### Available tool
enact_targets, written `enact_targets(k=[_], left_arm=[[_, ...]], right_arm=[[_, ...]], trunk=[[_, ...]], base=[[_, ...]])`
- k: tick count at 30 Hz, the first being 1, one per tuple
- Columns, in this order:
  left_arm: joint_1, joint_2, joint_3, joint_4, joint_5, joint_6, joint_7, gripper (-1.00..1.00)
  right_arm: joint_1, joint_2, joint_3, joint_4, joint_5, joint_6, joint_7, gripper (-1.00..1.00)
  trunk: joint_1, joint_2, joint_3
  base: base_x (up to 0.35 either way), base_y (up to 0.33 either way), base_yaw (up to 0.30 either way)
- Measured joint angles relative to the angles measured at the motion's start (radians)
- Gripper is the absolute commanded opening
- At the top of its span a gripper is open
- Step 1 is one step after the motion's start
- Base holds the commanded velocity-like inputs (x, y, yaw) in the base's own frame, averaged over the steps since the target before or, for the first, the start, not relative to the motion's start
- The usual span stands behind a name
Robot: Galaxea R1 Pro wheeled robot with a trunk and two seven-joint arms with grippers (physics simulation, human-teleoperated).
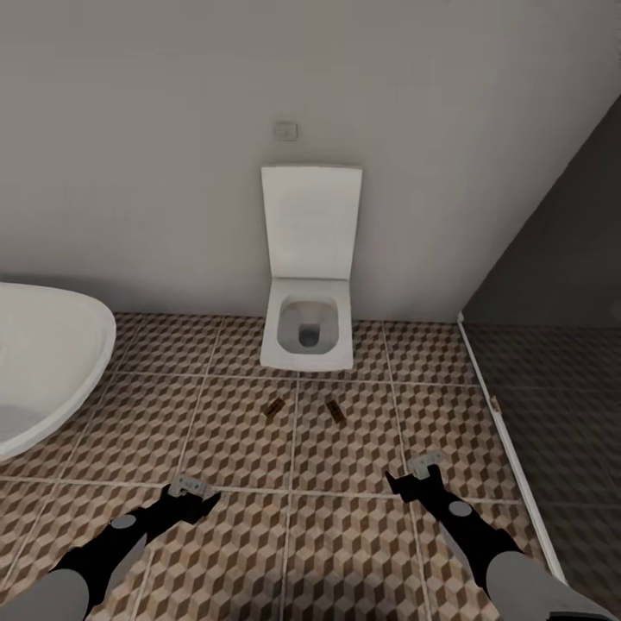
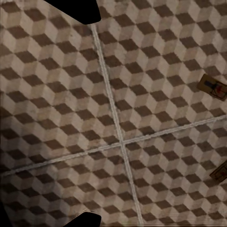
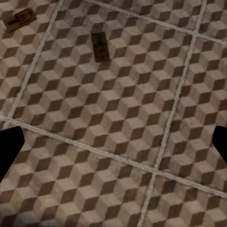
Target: Take the four mousetraps from the cabinet in the bathroom and place them on the bathroom floor. Make sure all four end up on the same floor surface, and ensure that at least two of them are either under or directly next to the same bathroom sink.
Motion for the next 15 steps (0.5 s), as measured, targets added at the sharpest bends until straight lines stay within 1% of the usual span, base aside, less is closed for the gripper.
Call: enact_targets(k=[7,11,12,15], left_arm=[[0.0,0.002,0.001,0.006,0.002,0.0,-0.038,1.0],[0.0,0.003,0.001,0.01,0.002,0.0,-0.046,1.0],[0.0,0.002,0.001,0.025,0.001,0.0,-0.047,1.0],[0.0,0.002,0.001,0.039,0.001,0.0,-0.045,1.0]], right_arm=[[0.0,-0.002,-0.009,0.0,-0.001,0.0,0.024,1.0],[0.004,-0.002,-0.02,0.0,-0.001,-0.001,0.027,1.0],[0.009,-0.002,-0.028,0.0,-0.001,-0.001,0.026,1.0],[0.012,-0.002,-0.03,0.0,-0.001,-0.002,0.025,1.0]], trunk=[[-0.027,0.049,0.033],[-0.042,0.077,0.051],[-0.046,0.084,0.056],[-0.058,0.105,0.07]], base=[[0.0,0.0,0.0],[0.0,0.0,0.0],[0.0,0.0,0.0],[0.0,0.0,0.0]])
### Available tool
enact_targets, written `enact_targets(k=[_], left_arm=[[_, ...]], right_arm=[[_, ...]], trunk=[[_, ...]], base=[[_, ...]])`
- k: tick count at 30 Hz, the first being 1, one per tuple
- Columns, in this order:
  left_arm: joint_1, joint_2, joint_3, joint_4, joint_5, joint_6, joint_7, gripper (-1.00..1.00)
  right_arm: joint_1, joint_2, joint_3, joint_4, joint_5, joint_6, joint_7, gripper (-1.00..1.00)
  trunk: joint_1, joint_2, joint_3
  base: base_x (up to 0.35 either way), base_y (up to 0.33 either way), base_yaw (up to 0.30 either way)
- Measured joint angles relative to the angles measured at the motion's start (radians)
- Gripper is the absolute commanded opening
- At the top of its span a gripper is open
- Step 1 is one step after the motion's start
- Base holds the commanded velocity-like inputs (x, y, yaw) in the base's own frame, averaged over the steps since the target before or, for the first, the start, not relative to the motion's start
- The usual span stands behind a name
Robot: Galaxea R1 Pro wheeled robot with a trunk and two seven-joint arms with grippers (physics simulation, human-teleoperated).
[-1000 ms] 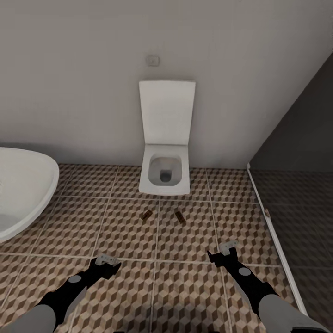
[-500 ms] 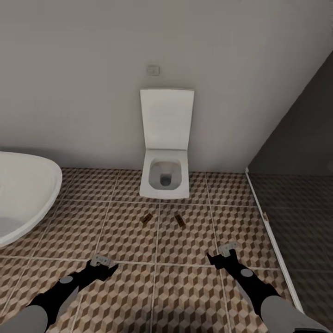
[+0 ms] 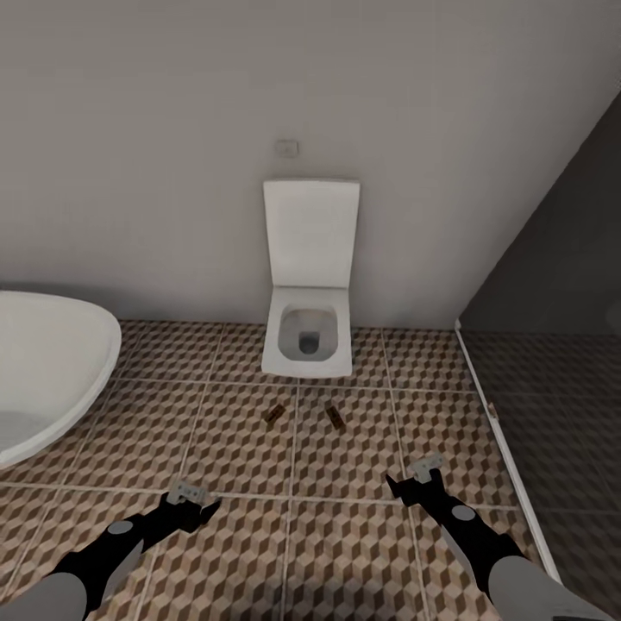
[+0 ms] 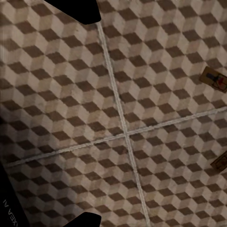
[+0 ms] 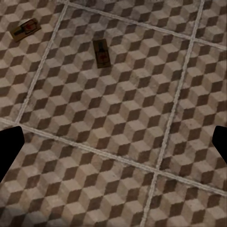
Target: Take the four mousetraps from the cabinet in the bathroom and place them on the bathroom floor. Make sure all four end up on the same floor surface, and ensure that at least two of them are either under or directly next to the same bathroom sink.
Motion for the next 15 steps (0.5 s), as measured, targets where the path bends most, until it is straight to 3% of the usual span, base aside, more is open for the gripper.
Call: enact_targets(k=[15], left_arm=[[0.0,-0.006,-0.001,0.021,0.001,-0.002,0.09,1.0]], right_arm=[[0.019,0.001,-0.002,0.0,0.0,-0.002,-0.004,1.0]], trunk=[[-0.058,0.105,0.072]], base=[[0.0,0.0,0.0]])
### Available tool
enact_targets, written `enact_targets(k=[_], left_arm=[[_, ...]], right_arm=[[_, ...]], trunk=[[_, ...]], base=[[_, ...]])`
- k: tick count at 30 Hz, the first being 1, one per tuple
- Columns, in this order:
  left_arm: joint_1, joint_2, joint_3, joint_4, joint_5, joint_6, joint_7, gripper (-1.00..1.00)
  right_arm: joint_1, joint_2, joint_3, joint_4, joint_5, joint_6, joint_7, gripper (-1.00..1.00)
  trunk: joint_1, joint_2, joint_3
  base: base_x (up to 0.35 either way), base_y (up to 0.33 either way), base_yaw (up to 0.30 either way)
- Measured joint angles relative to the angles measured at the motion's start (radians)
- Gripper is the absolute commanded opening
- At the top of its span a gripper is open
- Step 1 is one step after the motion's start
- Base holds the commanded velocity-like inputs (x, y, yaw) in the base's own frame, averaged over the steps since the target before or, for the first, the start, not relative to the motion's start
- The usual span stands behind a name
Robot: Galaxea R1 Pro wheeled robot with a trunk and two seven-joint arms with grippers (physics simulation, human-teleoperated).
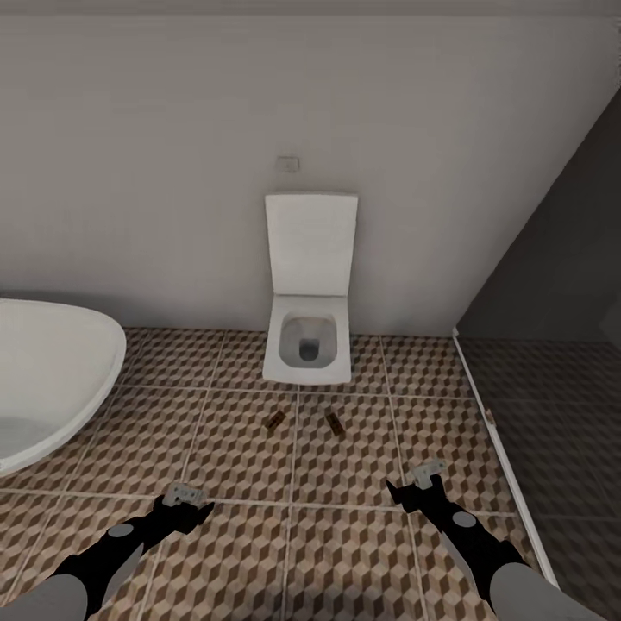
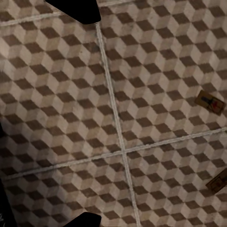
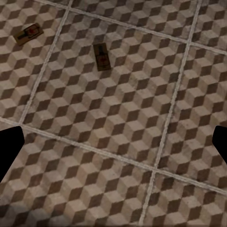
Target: Take the four mousetraps from the cabinet in the bathroom and place them on the bathroom floor. Make sure all four end up on the same floor surface, and ensure that at least two of them are either under or directly next to the same bathroom sink.
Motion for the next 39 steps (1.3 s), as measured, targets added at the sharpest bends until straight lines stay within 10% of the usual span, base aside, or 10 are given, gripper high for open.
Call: enact_targets(k=[10,39], left_arm=[[0.0,-0.008,-0.001,0.006,0.001,0.0,0.061,1.0],[0.0,-0.057,0.001,0.135,0.002,0.0,0.069,1.0]], right_arm=[[0.017,0.001,0.0,0.0,0.0,-0.015,0.0,1.0],[0.054,0.003,0.0,0.001,0.0,-0.048,0.0,1.0]], trunk=[[-0.038,0.07,0.048],[-0.05,0.091,0.065]], base=[[0.0,0.0,0.0],[0.0,0.0,0.0]])
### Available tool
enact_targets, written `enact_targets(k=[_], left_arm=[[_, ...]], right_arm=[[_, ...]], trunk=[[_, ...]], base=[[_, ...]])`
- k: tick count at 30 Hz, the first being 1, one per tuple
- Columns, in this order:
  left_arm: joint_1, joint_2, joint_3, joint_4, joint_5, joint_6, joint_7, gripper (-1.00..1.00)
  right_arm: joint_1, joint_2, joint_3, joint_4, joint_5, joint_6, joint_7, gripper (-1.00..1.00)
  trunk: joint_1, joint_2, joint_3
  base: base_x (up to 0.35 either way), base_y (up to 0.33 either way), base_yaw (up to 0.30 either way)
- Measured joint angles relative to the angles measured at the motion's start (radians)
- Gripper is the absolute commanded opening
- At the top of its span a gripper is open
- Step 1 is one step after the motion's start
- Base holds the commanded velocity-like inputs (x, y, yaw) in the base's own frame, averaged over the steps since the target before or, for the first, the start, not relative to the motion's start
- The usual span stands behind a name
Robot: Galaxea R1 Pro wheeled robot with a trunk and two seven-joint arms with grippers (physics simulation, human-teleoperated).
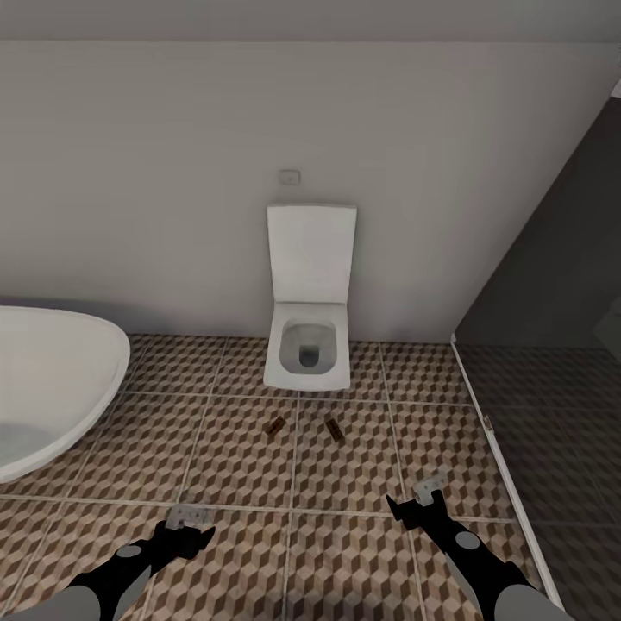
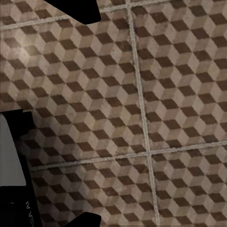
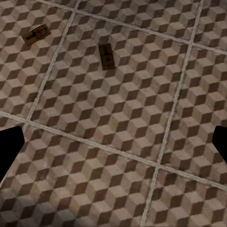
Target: Take the four mousetraps from the cabinet in the bathroom and place them on the bathroom floor. Make sure all four end up on the same floor surface, and ensure that at least two of them are either under or directly next to the same bathroom sink.
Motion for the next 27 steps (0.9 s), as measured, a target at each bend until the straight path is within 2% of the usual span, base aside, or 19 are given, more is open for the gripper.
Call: enact_targets(k=[14,27], left_arm=[[0.0,-0.006,0.0,0.011,-0.001,0.0,0.0,1.0],[0.0,-0.006,0.0,0.028,-0.001,0.0,0.0,1.0]], right_arm=[[0.002,0.0,0.0,0.0,0.0,0.0,0.0,1.0],[0.002,0.0,0.0,0.0,-0.001,0.0,0.0,1.0]], trunk=[[-0.054,0.098,0.045],[-0.104,0.189,0.104]], base=[[0.0,0.0,0.0],[0.0,0.0,0.0]])
